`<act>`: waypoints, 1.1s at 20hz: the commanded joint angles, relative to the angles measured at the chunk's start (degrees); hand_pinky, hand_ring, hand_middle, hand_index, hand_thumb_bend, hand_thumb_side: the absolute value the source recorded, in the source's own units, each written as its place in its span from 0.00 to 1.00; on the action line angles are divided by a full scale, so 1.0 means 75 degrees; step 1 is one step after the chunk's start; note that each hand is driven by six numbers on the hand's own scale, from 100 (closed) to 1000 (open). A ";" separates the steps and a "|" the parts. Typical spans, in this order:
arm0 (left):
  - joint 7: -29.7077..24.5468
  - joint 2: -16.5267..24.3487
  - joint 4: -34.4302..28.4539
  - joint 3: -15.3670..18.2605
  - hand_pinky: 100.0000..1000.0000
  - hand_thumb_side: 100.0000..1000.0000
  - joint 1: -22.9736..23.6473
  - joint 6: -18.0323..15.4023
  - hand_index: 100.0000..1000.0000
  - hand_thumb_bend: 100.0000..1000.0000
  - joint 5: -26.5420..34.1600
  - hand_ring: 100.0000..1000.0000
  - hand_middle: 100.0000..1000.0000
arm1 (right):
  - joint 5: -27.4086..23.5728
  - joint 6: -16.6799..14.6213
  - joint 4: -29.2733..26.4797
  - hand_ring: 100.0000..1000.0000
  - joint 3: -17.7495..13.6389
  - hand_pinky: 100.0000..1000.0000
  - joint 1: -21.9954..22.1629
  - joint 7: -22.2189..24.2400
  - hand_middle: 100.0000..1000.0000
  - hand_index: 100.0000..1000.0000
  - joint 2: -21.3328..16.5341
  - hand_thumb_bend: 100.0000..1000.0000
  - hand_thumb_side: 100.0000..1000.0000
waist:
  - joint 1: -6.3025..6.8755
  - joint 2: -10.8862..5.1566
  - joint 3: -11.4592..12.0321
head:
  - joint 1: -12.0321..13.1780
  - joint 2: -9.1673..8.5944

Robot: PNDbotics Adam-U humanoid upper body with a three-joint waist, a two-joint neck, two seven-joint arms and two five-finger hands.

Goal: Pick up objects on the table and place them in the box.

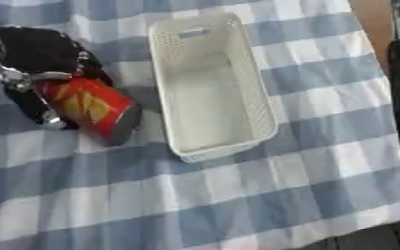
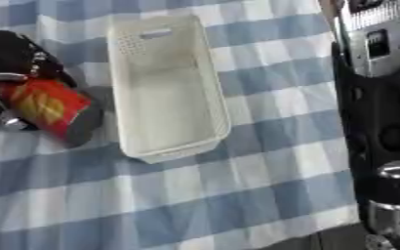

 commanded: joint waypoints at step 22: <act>-0.0212 0.0442 -0.0747 0.0330 0.00 0.17 -0.0710 0.0601 0.22 0.14 0.2134 0.03 0.08 | -0.0268 -0.0410 -0.0418 0.78 -0.0045 0.70 0.1086 0.0753 0.93 0.88 -0.0021 0.00 0.68 | 0.0432 -0.0997 0.0570 | -0.0139 0.0052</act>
